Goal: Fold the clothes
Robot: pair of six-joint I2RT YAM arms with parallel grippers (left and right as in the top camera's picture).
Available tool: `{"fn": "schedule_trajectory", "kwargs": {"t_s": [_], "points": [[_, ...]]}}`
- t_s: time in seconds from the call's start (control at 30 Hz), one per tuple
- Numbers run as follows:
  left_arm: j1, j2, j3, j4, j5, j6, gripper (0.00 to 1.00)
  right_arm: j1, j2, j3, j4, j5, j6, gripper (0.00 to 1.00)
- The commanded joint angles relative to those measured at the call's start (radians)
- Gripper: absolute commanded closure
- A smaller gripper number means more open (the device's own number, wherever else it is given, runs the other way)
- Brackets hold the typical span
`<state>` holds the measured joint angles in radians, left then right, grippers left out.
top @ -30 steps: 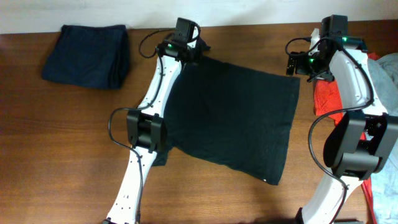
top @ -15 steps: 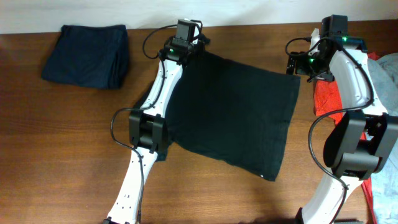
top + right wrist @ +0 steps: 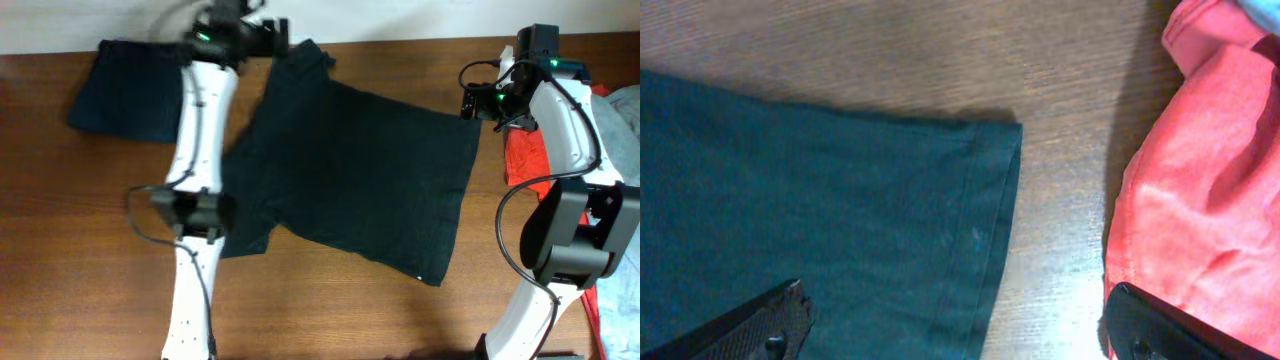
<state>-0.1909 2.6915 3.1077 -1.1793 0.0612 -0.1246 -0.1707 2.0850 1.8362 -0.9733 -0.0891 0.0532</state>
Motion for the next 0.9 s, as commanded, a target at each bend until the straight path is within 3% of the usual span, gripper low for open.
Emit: {"fn": "schedule_trajectory", "kwargs": {"t_s": [0.0, 0.3, 0.47, 0.57, 0.67, 0.87], "points": [[0.017, -0.225, 0.032, -0.127, -0.114, 0.006, 0.01, -0.006, -0.002, 0.015, 0.0, -0.005, 0.008, 0.01], [0.105, -0.473, 0.032, -0.509, -0.11, 0.009, 0.01, -0.006, -0.002, 0.015, 0.124, -0.025, 0.009, 0.01], [0.159, -0.515, 0.0, -0.509, -0.003, 0.01, 0.01, -0.005, -0.003, 0.015, 0.002, -0.173, 0.008, 0.01], [0.161, -0.568, -0.043, -0.509, -0.045, 0.017, 0.01, -0.006, -0.021, 0.015, -0.128, -0.165, 0.008, 0.16], [0.161, -0.718, -0.226, -0.509, -0.082, 0.014, 0.01, -0.004, -0.119, 0.015, -0.281, -0.154, 0.008, 0.24], [0.161, -0.97, -0.763, -0.508, -0.084, -0.027, 0.01, 0.052, -0.388, 0.008, -0.464, -0.104, 0.09, 0.25]]}}
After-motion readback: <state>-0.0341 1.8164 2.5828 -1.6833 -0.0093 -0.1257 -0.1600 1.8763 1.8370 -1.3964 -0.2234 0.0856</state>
